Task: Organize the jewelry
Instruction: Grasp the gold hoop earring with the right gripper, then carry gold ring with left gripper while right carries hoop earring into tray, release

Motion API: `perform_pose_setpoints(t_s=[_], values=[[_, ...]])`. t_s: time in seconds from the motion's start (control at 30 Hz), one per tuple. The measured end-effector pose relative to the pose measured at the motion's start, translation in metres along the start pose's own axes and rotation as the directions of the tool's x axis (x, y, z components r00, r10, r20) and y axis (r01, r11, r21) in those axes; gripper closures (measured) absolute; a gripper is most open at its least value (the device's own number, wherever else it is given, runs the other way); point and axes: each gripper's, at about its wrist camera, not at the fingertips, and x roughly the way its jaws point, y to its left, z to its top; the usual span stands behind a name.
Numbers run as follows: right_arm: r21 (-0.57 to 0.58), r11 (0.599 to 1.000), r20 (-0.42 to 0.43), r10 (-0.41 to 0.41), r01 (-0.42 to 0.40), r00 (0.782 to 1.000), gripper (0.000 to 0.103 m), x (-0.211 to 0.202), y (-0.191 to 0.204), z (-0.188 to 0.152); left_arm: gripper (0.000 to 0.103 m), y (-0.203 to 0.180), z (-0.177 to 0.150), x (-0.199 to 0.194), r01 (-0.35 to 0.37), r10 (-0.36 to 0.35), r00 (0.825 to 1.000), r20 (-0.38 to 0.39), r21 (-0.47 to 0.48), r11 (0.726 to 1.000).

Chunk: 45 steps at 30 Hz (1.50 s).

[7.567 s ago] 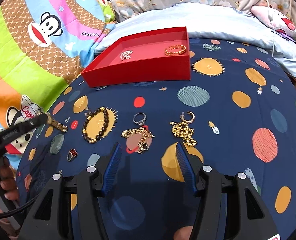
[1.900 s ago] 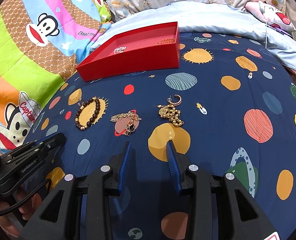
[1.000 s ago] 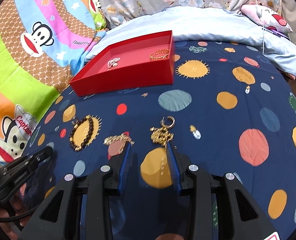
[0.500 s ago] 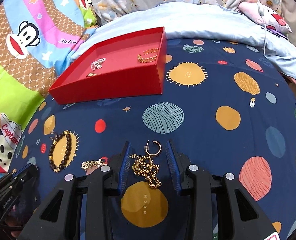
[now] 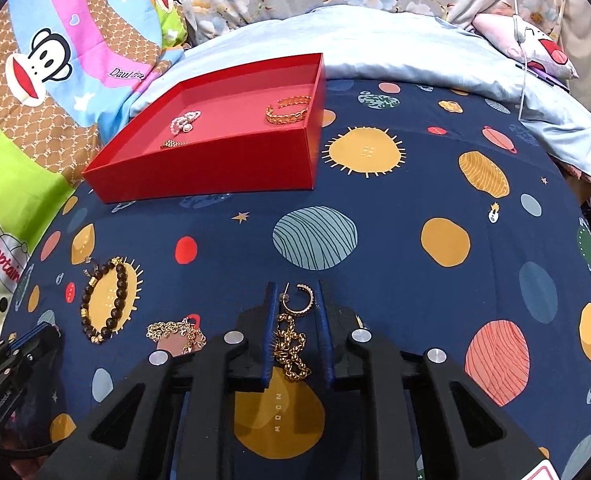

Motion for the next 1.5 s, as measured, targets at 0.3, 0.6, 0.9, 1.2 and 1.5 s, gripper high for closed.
perform_pose_setpoints(t_s=[0.3, 0.6, 0.9, 1.2, 1.5], values=[[0.006, 0.997, 0.049, 0.080, -0.080, 0.996, 0.086, -0.019, 0.007, 0.013, 0.094, -0.008, 0.024, -0.008, 0.004, -0.005, 0.998, 0.056, 0.025, 1.000], [-0.039, 0.992, 0.120, 0.125, -0.121, 0.985, 0.086, -0.024, 0.019, 0.063, 0.094, -0.027, 0.088, -0.011, -0.006, -0.010, 0.984, 0.177, 0.088, 0.996], [-0.084, 0.989, 0.141, 0.135, -0.124, 0.981, 0.086, 0.006, 0.033, 0.111, 0.094, -0.041, 0.146, 0.026, -0.035, 0.009, 0.975, 0.221, 0.117, 0.993], [-0.113, 0.983, 0.096, 0.153, -0.142, 0.984, 0.086, 0.046, 0.043, 0.126, 0.094, -0.043, 0.168, 0.074, -0.039, 0.020, 0.984, 0.175, 0.101, 0.994], [-0.131, 0.981, 0.062, 0.151, -0.142, 0.987, 0.086, 0.070, 0.050, 0.124, 0.094, -0.040, 0.167, 0.102, -0.051, 0.039, 0.992, 0.123, 0.095, 0.994]])
